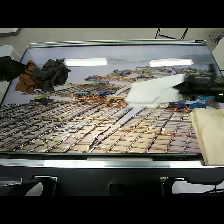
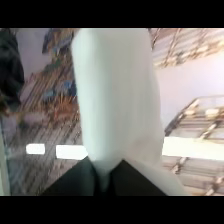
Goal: Fold the clothes and pants, and hang the long-sleeved shirts on hangers.
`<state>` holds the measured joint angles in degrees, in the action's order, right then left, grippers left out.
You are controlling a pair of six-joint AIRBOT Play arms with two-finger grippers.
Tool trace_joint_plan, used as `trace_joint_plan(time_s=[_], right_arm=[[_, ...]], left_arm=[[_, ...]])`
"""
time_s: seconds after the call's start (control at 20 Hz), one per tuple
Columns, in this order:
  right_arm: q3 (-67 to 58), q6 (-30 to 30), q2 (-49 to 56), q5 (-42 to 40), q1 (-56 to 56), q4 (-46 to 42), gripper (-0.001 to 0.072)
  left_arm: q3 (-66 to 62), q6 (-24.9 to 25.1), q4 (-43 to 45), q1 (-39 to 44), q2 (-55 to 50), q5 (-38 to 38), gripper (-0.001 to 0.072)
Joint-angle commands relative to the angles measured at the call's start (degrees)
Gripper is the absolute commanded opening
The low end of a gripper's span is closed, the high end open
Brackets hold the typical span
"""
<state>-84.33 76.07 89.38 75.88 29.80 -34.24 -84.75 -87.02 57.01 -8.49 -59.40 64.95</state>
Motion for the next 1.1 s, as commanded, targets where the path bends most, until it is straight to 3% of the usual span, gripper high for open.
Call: trace_joint_plan(time_s=[0.0,0.25,0.65,0.85,1.05], right_arm=[[-10.1,7.6,-0.5,2.2,11.6,-3.7,0.0040],[-15.2,18.1,-0.5,6.7,24.2,-3.9,0.0040],[-15.5,22.1,-4.1,21.4,37.0,-9.4,0.0040],[-15.4,23.3,-5.2,29.1,39.9,-23.6,0.0040],[-10.9,23.8,-5.2,27.7,39.6,-34.3,0.0040]], left_arm=[[0.0,0.0,0.0,0.0,0.0,0.0,0.0016],[0.0,0.0,0.0,0.0,0.0,0.0,0.0016],[0.0,0.0,0.0,0.0,0.0,0.0,0.0016],[0.0,0.2,0.0,0.0,0.0,-0.8,0.0017],[0.0,0.2,0.0,0.0,0.0,-1.7,0.0017]])
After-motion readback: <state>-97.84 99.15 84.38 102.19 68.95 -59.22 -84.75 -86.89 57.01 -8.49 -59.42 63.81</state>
